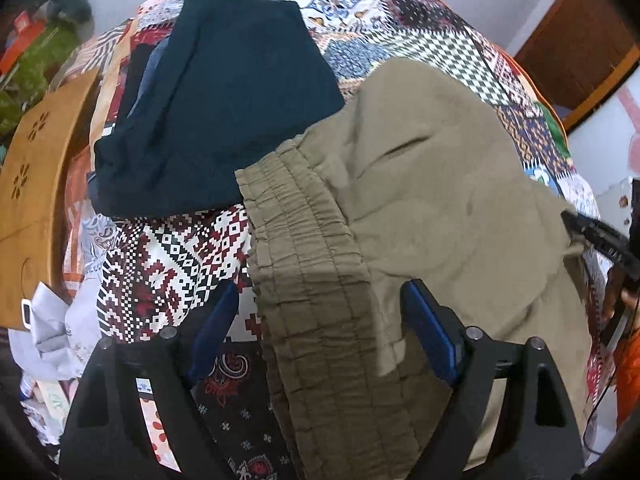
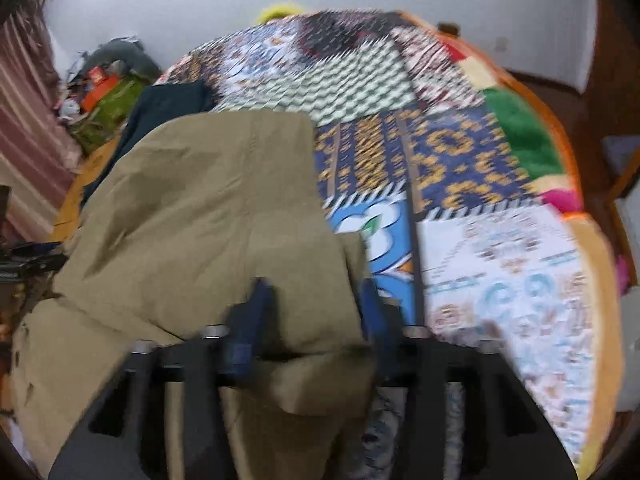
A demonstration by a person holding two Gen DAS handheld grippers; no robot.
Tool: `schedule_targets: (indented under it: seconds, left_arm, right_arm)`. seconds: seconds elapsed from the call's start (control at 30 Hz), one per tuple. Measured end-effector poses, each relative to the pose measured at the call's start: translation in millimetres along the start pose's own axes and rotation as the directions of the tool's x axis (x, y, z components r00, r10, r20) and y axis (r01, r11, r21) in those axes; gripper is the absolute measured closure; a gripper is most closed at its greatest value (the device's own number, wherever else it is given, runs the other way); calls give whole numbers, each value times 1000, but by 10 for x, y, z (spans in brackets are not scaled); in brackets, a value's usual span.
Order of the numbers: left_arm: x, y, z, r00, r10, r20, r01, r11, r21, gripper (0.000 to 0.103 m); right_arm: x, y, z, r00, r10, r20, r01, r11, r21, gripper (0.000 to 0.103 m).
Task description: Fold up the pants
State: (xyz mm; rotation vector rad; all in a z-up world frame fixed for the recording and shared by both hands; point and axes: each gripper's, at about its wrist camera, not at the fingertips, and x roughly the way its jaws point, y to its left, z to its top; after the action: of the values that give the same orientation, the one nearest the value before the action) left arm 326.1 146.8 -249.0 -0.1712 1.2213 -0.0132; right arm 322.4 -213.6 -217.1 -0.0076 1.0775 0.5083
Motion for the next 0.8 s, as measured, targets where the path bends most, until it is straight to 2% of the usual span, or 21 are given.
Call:
schedule_targets:
  seconds: [0.03,0.07,0.17,0.2,0.3,0.43,0.53,0.67,0.8]
  left_arm:
    - [1,6,-4,1000,0,5,0,1000,0,21]
    - [-4,4,-10,1000,4,16,-4,1000,5,29]
    - [-44,-41,-33,999,16,43,-17,999,35,42]
    - [-69,-64,-42,997,41,62,-44,998,46,44]
    - [-144,-102,-70,987,109,119,-117,991,63,45]
    - [-184,-24,-93,979,139,149,-144,989,21,45]
    - [-148,-6,-116,980,140,141,-142,990,9,45]
    - [-178,-98,-126,976,159,150,-171,983,74,45]
    - [-298,-152,-129,969,180,167,-200,973,112,42]
  right_arm:
    - [23,-1,-4,1000,-13,-6,13,1000,-7,78]
    - [39,12,-13,1000,-17,-9,17,1000,-21,87]
    - [19,45,-38,999,-32,5,32,998,-54,90]
    - [-3,61,-45,999,-42,17,43,997,-66,91]
    - [-76,119,-49,995,-76,59,82,991,-105,92]
    - [-98,146,-28,990,-105,90,116,985,-125,93]
    - [15,175,-23,989,-134,63,142,981,-135,93]
    - [102,197,-13,988,-156,17,156,976,-150,91]
    - [-6,203,29,988,-156,15,157,977,-143,85]
